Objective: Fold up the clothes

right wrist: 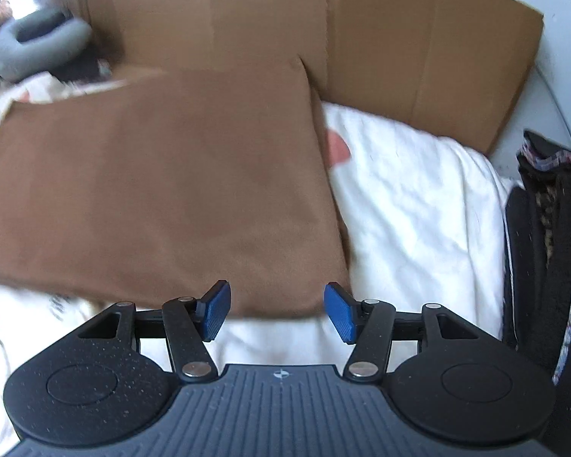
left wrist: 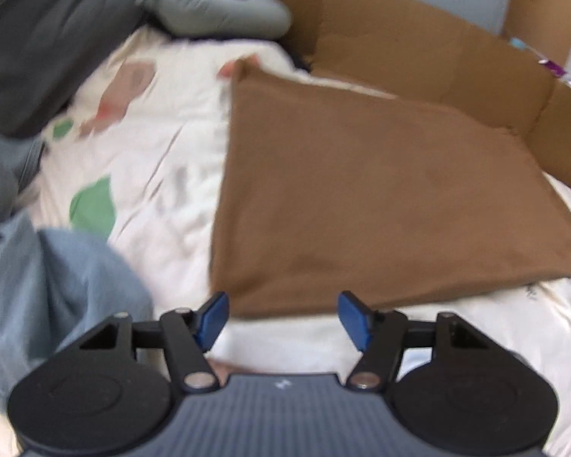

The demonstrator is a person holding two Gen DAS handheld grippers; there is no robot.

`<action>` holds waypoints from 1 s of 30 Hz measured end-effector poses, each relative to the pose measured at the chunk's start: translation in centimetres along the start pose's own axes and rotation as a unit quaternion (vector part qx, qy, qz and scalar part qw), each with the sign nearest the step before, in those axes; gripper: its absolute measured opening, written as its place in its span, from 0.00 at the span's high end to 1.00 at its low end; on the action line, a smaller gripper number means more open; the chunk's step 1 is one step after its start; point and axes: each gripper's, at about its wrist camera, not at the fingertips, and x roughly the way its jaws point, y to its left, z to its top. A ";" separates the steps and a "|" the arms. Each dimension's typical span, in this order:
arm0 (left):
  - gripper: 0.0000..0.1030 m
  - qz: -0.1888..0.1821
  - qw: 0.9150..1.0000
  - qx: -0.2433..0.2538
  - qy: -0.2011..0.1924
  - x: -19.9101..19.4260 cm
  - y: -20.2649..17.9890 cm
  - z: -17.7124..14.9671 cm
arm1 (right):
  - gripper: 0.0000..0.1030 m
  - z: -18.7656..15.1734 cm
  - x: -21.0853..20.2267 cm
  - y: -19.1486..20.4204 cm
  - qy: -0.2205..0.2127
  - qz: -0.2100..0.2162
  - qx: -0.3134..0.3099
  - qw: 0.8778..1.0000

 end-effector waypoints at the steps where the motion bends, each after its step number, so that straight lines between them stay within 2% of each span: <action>1: 0.35 -0.006 1.000 0.000 -0.004 -0.1 -0.6 0.3 | 0.41 0.2 -0.2 0.3 -0.007 0.007 0.000 1.000; 6: 0.35 -0.040 0.999 0.009 -0.014 1.1 -3.4 1.1 | 0.44 1.2 0.0 3.4 -0.010 0.052 -0.021 0.998; 11: 0.39 -0.075 0.995 0.069 -0.017 2.8 -6.9 1.5 | 0.51 2.0 0.9 7.6 -0.002 0.084 -0.050 0.995; 13: 0.50 -0.089 0.993 0.080 -0.014 3.5 -8.0 1.7 | 0.58 2.3 1.2 9.3 0.002 0.095 -0.060 0.994; 15: 0.55 -0.100 0.991 0.090 -0.010 4.2 -9.0 1.9 | 0.66 2.5 1.6 10.8 0.006 0.103 -0.064 0.993; 17: 0.56 -0.105 0.990 0.096 -0.018 4.5 -10.0 2.1 | 0.83 2.6 2.2 12.1 0.008 0.110 -0.072 0.991; 18: 0.60 -0.108 0.989 0.096 -0.020 4.6 -10.4 2.1 | 0.84 2.5 2.3 12.8 0.009 0.113 -0.077 0.991; 19: 0.66 -0.113 0.989 0.097 -0.018 4.8 -10.7 2.1 | 0.85 2.4 2.4 13.4 0.010 0.116 -0.082 0.990; 20: 0.67 -0.119 0.988 0.098 -0.016 5.0 -11.1 2.1 | 0.85 2.2 2.4 14.0 0.011 0.118 -0.087 0.989; 25: 0.69 -0.137 0.985 0.106 0.001 6.1 -12.1 1.0 | 0.85 0.6 2.8 16.1 0.027 0.122 -0.112 0.986; 30: 0.69 -0.145 0.984 0.106 0.012 6.3 -12.0 -0.6 | 0.84 -0.6 2.2 16.6 0.043 0.114 -0.119 0.985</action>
